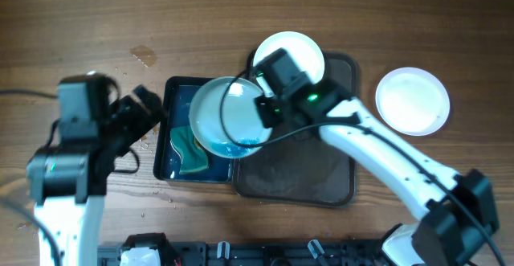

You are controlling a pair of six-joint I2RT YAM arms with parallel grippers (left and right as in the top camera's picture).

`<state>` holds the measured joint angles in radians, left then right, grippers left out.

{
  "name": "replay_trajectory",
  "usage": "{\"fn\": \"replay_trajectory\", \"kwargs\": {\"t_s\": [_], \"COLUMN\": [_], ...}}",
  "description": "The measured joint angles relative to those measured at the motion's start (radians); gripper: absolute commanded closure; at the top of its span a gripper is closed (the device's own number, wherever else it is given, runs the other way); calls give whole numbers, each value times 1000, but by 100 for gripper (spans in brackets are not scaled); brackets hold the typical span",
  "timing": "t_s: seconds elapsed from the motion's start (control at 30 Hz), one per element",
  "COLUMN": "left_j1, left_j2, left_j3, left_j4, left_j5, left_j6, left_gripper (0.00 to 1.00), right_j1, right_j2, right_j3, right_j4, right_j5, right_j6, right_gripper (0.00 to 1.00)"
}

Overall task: Clean dirty plates on tray and stack at the side
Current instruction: 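Flip the plate upside down over the water tray with the right gripper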

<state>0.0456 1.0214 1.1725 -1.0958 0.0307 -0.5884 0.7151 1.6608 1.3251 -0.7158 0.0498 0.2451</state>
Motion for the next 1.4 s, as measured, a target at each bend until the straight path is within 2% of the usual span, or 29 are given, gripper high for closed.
{"fn": "replay_trajectory", "kwargs": {"t_s": [0.03, 0.1, 0.3, 0.53, 0.73, 0.9, 1.4], "left_j1": [18, 51, 62, 62, 62, 62, 62], "left_j2": [-21, -53, -64, -50, -50, -50, -50], "left_j3": [0, 1, 1, 1, 1, 1, 1], "left_j4": [-4, -15, -38, -38, -39, -39, -38], "left_j5": [-2, -3, -3, -3, -3, -3, -3], "left_j6": [0, 0, 0, 0, 0, 0, 0], "left_gripper": [0, 0, 0, 0, 0, 0, 0], "right_j1": [71, 114, 327, 467, 537, 543, 543], "right_j2": [21, 21, 22, 23, 23, 23, 23], "right_j3": [2, 5, 9, 11, 11, 11, 11], "right_j4": [98, 134, 261, 394, 465, 467, 579], "right_j5": [127, 218, 726, 1054, 1194, 1236, 1238], "right_j6": [3, 3, -2, -148, -293, -345, -569], "right_gripper": [96, 96, 96, 96, 96, 96, 96]}}
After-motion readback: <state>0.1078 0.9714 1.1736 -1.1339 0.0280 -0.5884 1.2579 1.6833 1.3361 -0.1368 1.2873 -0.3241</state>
